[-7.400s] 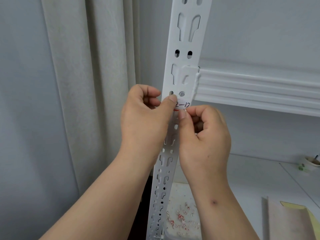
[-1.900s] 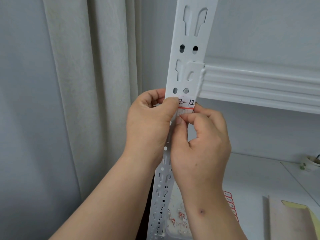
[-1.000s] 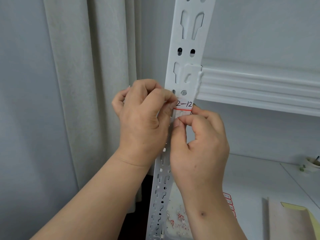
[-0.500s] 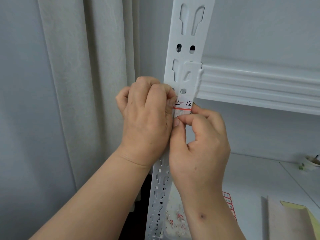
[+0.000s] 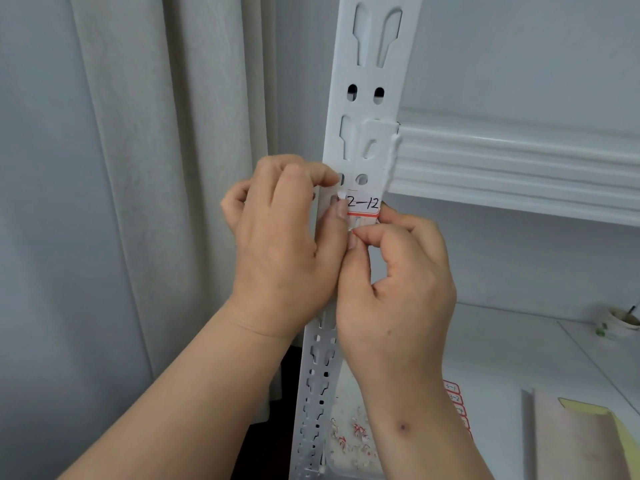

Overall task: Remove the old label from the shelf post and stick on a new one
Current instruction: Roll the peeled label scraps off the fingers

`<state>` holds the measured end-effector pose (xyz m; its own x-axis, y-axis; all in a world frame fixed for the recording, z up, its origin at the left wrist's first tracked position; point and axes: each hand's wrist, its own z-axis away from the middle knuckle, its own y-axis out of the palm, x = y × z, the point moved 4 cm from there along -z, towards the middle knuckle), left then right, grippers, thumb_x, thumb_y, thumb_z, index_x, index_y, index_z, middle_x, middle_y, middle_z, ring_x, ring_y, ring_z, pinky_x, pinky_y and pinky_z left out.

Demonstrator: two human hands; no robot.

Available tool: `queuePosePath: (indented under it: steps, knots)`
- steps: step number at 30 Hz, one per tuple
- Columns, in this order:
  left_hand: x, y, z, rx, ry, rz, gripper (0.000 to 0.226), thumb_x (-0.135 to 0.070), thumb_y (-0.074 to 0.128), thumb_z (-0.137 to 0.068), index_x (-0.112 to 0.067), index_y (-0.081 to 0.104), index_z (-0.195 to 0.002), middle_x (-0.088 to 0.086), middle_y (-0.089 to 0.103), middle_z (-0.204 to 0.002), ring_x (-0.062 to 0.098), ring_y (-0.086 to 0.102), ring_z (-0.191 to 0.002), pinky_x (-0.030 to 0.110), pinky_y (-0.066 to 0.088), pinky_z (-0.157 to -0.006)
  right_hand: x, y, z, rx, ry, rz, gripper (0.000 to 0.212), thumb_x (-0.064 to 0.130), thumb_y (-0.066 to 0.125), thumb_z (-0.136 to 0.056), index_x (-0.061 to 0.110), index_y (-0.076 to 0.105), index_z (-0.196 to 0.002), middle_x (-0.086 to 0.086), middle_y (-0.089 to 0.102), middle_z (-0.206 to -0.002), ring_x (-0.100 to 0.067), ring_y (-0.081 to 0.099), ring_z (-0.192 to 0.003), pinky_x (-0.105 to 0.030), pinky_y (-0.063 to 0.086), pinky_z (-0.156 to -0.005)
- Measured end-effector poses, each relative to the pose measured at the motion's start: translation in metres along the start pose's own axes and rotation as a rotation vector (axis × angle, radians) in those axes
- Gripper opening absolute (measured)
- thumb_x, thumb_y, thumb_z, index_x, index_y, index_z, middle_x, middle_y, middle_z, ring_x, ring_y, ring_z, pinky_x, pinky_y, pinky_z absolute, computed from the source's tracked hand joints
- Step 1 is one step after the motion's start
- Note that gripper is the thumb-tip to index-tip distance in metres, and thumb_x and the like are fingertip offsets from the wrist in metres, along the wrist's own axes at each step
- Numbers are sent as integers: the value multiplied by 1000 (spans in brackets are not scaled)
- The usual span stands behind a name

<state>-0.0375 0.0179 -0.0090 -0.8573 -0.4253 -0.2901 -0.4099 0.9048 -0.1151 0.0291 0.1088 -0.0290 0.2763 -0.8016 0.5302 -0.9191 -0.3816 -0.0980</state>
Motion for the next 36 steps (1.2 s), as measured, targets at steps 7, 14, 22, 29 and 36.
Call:
queuePosePath:
  steps: [7, 14, 22, 29, 36]
  knots:
    - [-1, 2, -3, -29, -3, -50, 6, -14, 62, -88, -11, 68, -89, -8, 45, -99, 10, 48, -99, 36, 26, -90, 0, 0, 1, 15, 6, 1, 6, 14, 64, -80, 18, 69, -78, 3, 61, -105, -8, 60, -99, -39, 51, -85]
    - [-1, 5, 1, 26, -69, -79, 14, -19, 53, -90, -11, 65, -90, -9, 43, -102, 12, 47, -100, 26, 20, -86, -1, -2, 1, 58, 44, -26, 7, 20, 62, -82, 20, 68, -80, 7, 60, -109, -4, 57, -99, -34, 49, -87]
    - [-3, -5, 32, 124, -278, 54, 18, -13, 56, -90, -29, 53, -85, -19, 46, -91, -6, 45, -90, 22, 26, -94, -6, -7, 13, 50, 107, -36, 9, 25, 60, -84, 21, 69, -85, 7, 60, -113, -11, 57, -106, -10, 39, -86]
    - [-15, -14, 47, 251, -745, 560, 15, -30, 58, -92, -31, 65, -80, -4, 66, -95, -3, 61, -81, 9, 44, -72, -10, -10, 20, 204, 429, -263, 15, 36, 54, -84, 30, 67, -79, 9, 66, -91, 0, 62, -85, -6, 42, -70]
    - [-16, -16, 56, 318, -797, 648, 16, -33, 53, -85, -34, 68, -85, 1, 71, -101, 14, 69, -97, 35, 54, -89, -7, -6, 27, 297, 553, -425, 21, 39, 58, -81, 24, 71, -86, 1, 72, -95, -13, 69, -90, -41, 55, -83]
